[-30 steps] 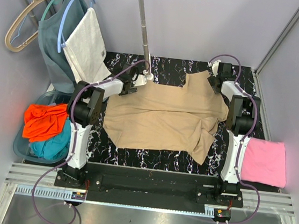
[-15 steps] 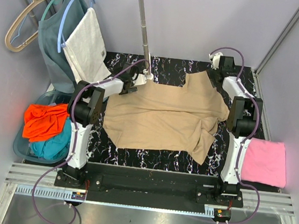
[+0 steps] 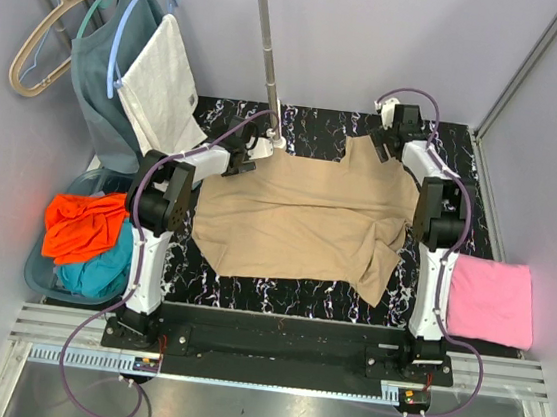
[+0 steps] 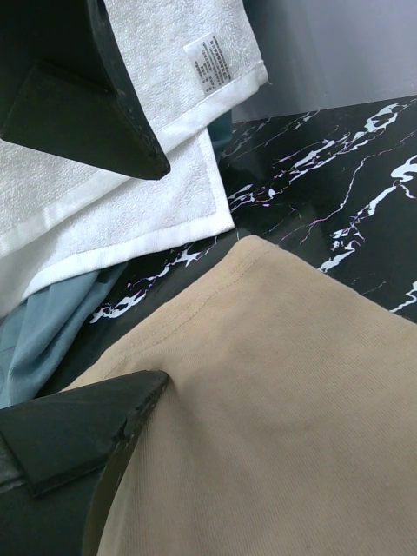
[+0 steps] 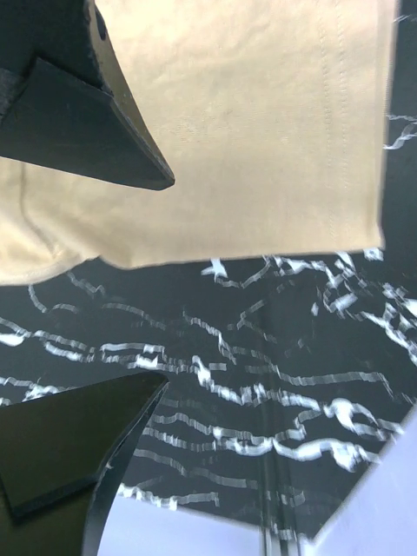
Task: Fold and stack the t-shirts
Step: Flatten the tshirt out
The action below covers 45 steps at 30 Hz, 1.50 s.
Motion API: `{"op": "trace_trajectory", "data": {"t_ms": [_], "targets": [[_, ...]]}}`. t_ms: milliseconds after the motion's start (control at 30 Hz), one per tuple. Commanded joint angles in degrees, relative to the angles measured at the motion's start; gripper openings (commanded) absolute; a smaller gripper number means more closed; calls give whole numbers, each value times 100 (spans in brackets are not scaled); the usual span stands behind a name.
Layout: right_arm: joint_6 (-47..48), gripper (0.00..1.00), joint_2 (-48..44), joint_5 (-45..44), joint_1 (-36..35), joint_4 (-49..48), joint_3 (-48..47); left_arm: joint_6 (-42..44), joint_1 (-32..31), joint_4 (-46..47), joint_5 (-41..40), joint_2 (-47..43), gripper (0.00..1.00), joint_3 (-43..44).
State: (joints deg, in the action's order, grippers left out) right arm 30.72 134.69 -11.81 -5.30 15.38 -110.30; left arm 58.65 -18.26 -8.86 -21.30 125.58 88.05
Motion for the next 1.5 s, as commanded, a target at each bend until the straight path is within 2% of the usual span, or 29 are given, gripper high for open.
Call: {"op": "trace_trajectory", "data": {"t_ms": [0, 267, 767, 933, 1233, 1333, 1467], "targets": [[-57, 95, 338, -14, -15, 18, -395, -21, 68, -1, 73, 116, 99, -86], [162, 95, 707, -339, -6, 9, -764, 190, 68, 69, -41, 283, 99, 36], [751, 95, 1612, -928, 11, 36, -2188, 226, 112, 139, -313, 881, 99, 1012], [585, 95, 1403, -875, 11, 97, -2321, 112, 95, 262, -419, 635, 99, 916], [373, 96, 244, -717, -102, 168, -1671, -152, -46, 289, -401, -296, 99, 416], [373, 96, -405, -673, -190, 194, -1092, -249, -134, 254, -419, -718, 99, 126], [391, 96, -1391, -655, -296, 211, 250, -354, -257, 192, -428, -1342, 99, -472]]}}
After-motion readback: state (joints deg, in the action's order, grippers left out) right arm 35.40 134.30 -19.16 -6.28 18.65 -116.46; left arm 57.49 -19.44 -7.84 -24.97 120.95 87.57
